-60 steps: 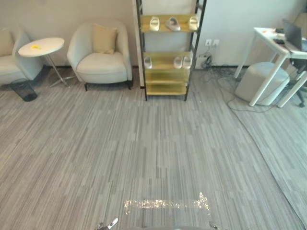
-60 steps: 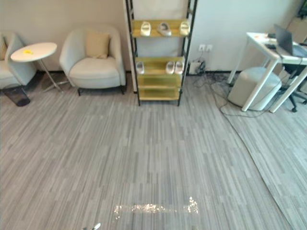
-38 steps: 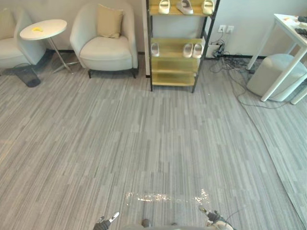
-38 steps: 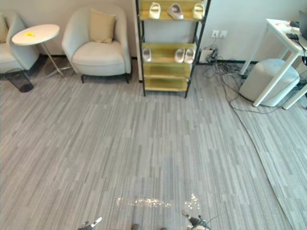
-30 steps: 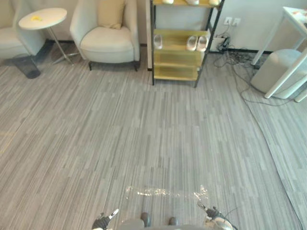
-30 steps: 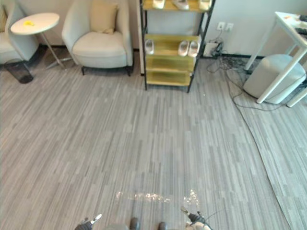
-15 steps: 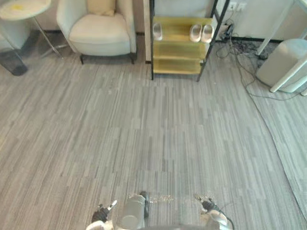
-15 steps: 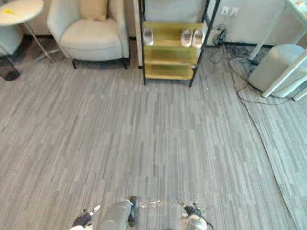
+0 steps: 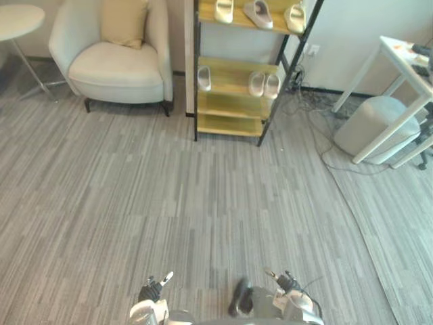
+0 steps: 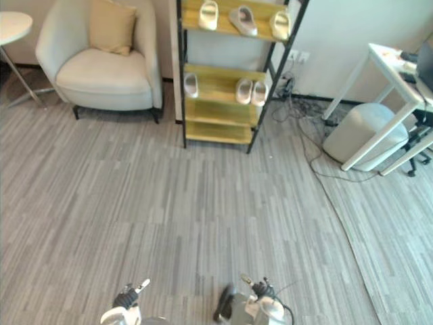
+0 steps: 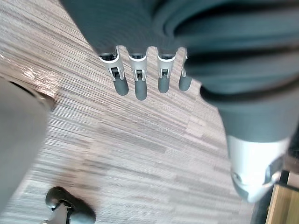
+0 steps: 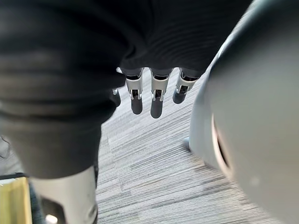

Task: Organize the slippers on the shoe rack

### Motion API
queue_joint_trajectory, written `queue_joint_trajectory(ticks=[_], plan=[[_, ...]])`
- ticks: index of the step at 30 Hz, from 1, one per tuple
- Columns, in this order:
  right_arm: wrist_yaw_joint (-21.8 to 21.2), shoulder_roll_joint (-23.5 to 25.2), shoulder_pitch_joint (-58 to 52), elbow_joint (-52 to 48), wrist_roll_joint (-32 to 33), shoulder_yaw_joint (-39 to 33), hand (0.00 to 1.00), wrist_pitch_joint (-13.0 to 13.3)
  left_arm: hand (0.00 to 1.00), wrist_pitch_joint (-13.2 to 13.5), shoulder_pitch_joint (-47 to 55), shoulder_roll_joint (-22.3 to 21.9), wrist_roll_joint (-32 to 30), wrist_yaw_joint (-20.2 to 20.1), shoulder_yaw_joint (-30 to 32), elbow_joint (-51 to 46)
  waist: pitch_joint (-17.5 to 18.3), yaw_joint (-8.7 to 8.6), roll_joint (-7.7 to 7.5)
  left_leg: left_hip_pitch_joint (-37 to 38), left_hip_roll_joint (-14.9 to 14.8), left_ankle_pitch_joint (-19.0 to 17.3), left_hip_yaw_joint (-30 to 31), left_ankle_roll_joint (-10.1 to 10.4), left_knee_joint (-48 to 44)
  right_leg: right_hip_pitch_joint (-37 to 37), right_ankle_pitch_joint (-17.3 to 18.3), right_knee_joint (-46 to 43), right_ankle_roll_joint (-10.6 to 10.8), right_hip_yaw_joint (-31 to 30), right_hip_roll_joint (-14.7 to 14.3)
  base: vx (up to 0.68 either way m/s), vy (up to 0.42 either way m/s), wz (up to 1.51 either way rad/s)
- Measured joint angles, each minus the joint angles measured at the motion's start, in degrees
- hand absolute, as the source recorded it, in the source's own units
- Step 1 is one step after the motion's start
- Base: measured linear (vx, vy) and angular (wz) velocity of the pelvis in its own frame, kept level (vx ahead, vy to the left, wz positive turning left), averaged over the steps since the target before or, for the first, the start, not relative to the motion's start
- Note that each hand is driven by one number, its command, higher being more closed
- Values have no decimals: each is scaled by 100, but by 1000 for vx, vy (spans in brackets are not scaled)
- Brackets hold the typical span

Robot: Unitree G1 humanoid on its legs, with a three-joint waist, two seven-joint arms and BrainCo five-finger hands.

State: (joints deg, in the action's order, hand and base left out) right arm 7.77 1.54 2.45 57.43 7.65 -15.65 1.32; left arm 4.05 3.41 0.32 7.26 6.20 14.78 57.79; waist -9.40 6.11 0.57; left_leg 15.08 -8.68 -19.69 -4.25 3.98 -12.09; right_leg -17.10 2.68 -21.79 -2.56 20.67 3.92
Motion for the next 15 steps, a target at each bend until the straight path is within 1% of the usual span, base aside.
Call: queue_joint_trajectory(ticks=[1, 2, 3, 4, 5, 6, 7, 8, 9, 10, 11, 12, 13, 14, 15], plan=[[-2, 24, 2, 9, -31, -13, 0, 13, 0, -4, 11, -54, -31, 9, 12, 18, 41, -4, 94, -65, -142, 6, 157, 10, -204, 46, 199, -52, -52, 78, -136, 574, -312, 9], [1, 63, -5, 13, -30, -57, 0, 11, 0, -9, 2, -68, -48, 5, 87, 16, 46, -13, 135, -330, -279, 35, 354, 60, -806, 147, 352, -21, -97, 158, -275, 469, -261, 12], [1, 84, -6, 4, -28, -67, 0, 12, 0, -24, -32, -119, -45, -10, 182, 3, 32, -25, 146, -705, -355, 145, 578, 190, -1689, 295, 429, 68, -133, 212, -373, 447, -244, 16], [7, 140, -9, 2, -14, -57, 0, 9, 0, -54, -71, -137, -48, -16, 233, -40, -18, -14, 183, -1261, -432, 596, 814, 196, -2942, 618, 492, 293, -190, 233, -528, 417, -171, 11], [23, 179, 28, -1, 18, -32, 0, 7, 0, -49, -84, -104, -44, -29, 227, -138, -129, 33, 192, -1762, -556, 502, 819, 176, -4150, 1057, 569, 516, -240, 209, -670, 405, -144, 3], [31, 215, 28, -1, 44, -10, 0, 7, 0, -47, -82, -83, -40, -27, 227, -220, -194, 41, 150, -2022, -573, 393, 761, 184, -4555, 1327, 638, 605, -267, 172, -703, 378, -104, -11], [50, 260, 38, 6, 138, 17, 0, 8, 0, -41, -85, -24, -18, -28, 214, -326, -252, 77, 66, -2354, -518, 259, 630, 152, -4774, 1568, 728, 701, -259, 85, -707, 281, -81, -21], [69, 267, 62, 27, 152, 17, 0, 5, 0, -35, -90, 20, -11, -29, 182, -392, -271, 114, 27, -2614, -440, 145, 546, 117, -4677, 1750, 740, 818, -253, 17, -705, 456, -59, -53], [123, 249, 163, 77, 155, 10, 0, 5, 0, -1, -89, 6, 34, -29, 159, -484, -281, 204, 3, -2995, -248, -3, 342, 21, -3886, 1976, 742, 1069, -201, -210, -691, 312, -22, -56], [132, 236, 185, 83, 154, 11, 0, 3, 0, 18, -90, -3, 43, -28, 156, -495, -284, 226, 6, -3106, -186, -13, 306, -7, -3573, 2052, 744, 1136, -183, -269, -684, 406, 55, -60], [142, 228, 211, 79, 153, 11, 0, 4, 0, 41, -91, -20, 79, -27, 160, -525, -291, 247, 16, -3227, -36, 29, 289, -53, -2910, 2147, 786, 1261, -161, -350, -656, 367, 178, -41], [153, 203, 216, 106, 150, 8, 0, 4, 0, 57, -95, -16, 118, -31, 166, -540, -320, 315, -18, -3325, 294, 661, 346, -89, -1552, 2297, 882, 1378, -11, -485, -531, 367, 178, -46], [153, 185, 210, 153, 146, 14, 0, 4, 0, 63, -83, 3, 141, -28, 171, -543, -328, 374, -74, -3224, 374, 1007, 321, -75, -1267, 2329, 915, 1397, 47, -593, -472, 350, 203, -62], [154, 209, 194, 251, 145, 50, 0, -26, 0, 67, -33, 66, 145, -22, 187, -529, -286, 503, -155, -3011, 515, 1526, 194, -160, -864, 2405, 968, 1478, 139, -798, -344, 467, 156, -48], [137, 177, 184, 240, 138, 101, 0, -33, 0, 59, -42, 137, 146, -22, 222, -479, -237, 507, -270, -3036, 576, 1562, 17, -258, -1059, 2537, 812, 1705, 295, -913, -249, 550, 195, -38]])
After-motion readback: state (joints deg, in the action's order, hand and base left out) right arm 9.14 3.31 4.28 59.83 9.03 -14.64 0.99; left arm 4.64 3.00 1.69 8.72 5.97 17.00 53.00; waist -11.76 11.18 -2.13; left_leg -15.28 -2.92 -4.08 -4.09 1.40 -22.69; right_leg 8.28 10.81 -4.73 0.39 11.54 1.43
